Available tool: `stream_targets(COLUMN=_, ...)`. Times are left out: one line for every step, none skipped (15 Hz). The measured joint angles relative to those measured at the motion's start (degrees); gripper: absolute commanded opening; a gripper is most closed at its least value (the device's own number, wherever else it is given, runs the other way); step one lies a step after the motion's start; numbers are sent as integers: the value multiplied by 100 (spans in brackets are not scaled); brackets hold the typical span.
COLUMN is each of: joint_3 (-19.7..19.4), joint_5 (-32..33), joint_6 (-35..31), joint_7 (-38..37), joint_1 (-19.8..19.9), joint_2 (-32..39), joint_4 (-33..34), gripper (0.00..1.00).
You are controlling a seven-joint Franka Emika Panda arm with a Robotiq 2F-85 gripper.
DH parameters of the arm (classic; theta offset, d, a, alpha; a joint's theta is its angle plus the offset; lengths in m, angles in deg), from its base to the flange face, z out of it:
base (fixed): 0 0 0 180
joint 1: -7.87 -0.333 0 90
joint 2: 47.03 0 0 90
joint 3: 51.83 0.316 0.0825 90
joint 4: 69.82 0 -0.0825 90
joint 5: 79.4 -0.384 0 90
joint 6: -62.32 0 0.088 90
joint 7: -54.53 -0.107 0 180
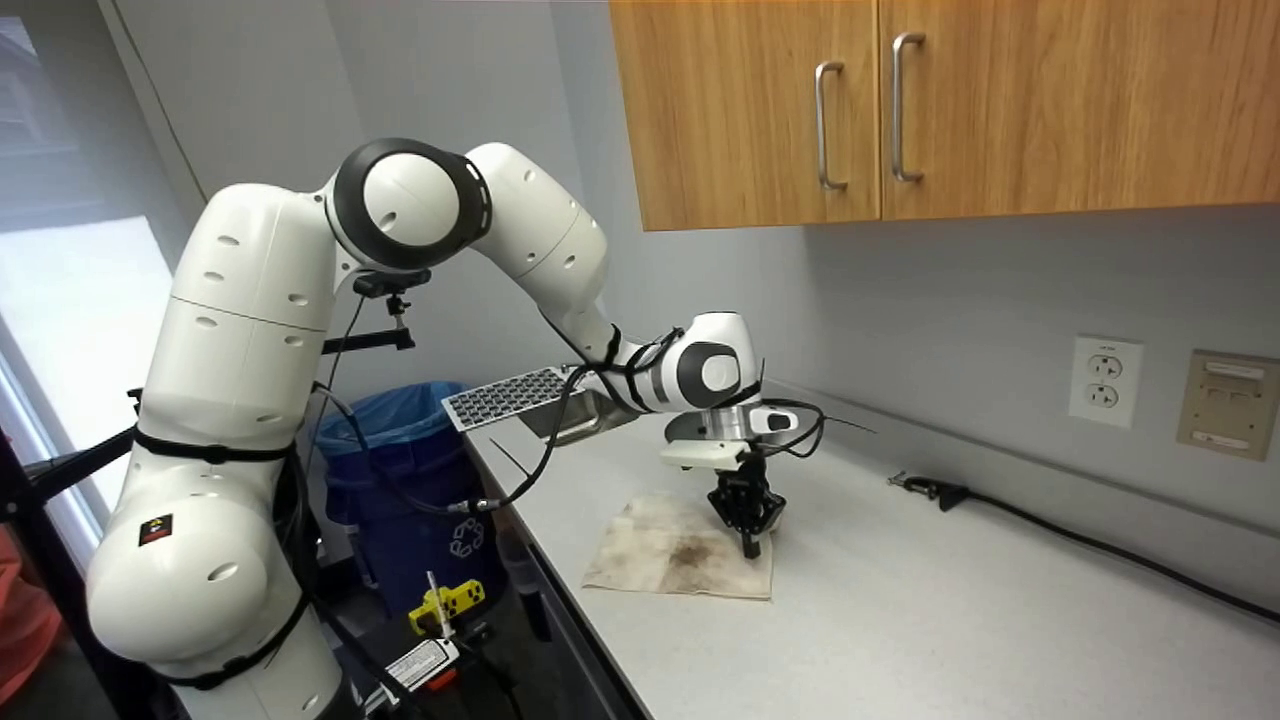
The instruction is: Spread the kitchen towel
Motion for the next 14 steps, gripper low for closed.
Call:
stream_targets(joint_3=-16, joint_5=-10, joint_6=4, joint_7=-3, joint_1=23, joint_2=12, joint_4=-12, gripper=0)
stream_targets(joint_3=-22, joint_5=-19, joint_6=11, joint_7=-8, joint_1=38, joint_2=20, joint_4=-35, gripper=0)
stream_targets(joint_3=-24, joint_5=-31, joint_6=16, joint_7=-15, joint_1=46, joint_2=22, joint_4=-70, gripper=0)
stream_targets(joint_3=-24, joint_5=-46, joint_6=22, joint_7=-30, joint_1=47, joint_2=23, joint_4=-105, gripper=0)
stream_targets(joint_3=-24, joint_5=-58, joint_6=23, joint_7=-54, joint_1=47, joint_2=23, joint_4=-149, gripper=0)
stream_targets(joint_3=-25, joint_5=-71, joint_6=23, joint_7=-62, joint_1=48, joint_2=23, joint_4=-191, gripper=0)
stream_targets(joint_3=-25, joint_5=-88, joint_6=23, joint_7=-63, joint_1=49, joint_2=24, joint_4=-227, gripper=0)
stream_targets(joint_3=-25, joint_5=-99, joint_6=23, joint_7=-66, joint_1=54, joint_2=27, joint_4=-247, gripper=0)
stream_targets(joint_3=-27, joint_5=-102, joint_6=21, joint_7=-84, joint_1=61, joint_2=32, joint_4=-255, gripper=0)
stream_targets(joint_3=-29, joint_5=-110, joint_6=14, joint_7=-103, joint_1=76, joint_2=50, joint_4=-248, gripper=0)
stream_targets(joint_3=-31, joint_5=-125, joint_6=13, joint_7=-112, joint_1=100, joint_2=81, joint_4=-226, gripper=0)
stream_targets(joint_3=-36, joint_5=-135, joint_6=11, joint_7=-115, joint_1=129, joint_2=124, joint_4=-193, gripper=0)
stream_targets(joint_3=-49, joint_5=-142, joint_6=1, joint_7=-122, joint_1=159, joint_2=168, joint_4=-165, gripper=0)
stream_targets(joint_3=-62, joint_5=-158, joint_6=-2, joint_7=-131, joint_1=190, joint_2=201, joint_4=-138, gripper=0)
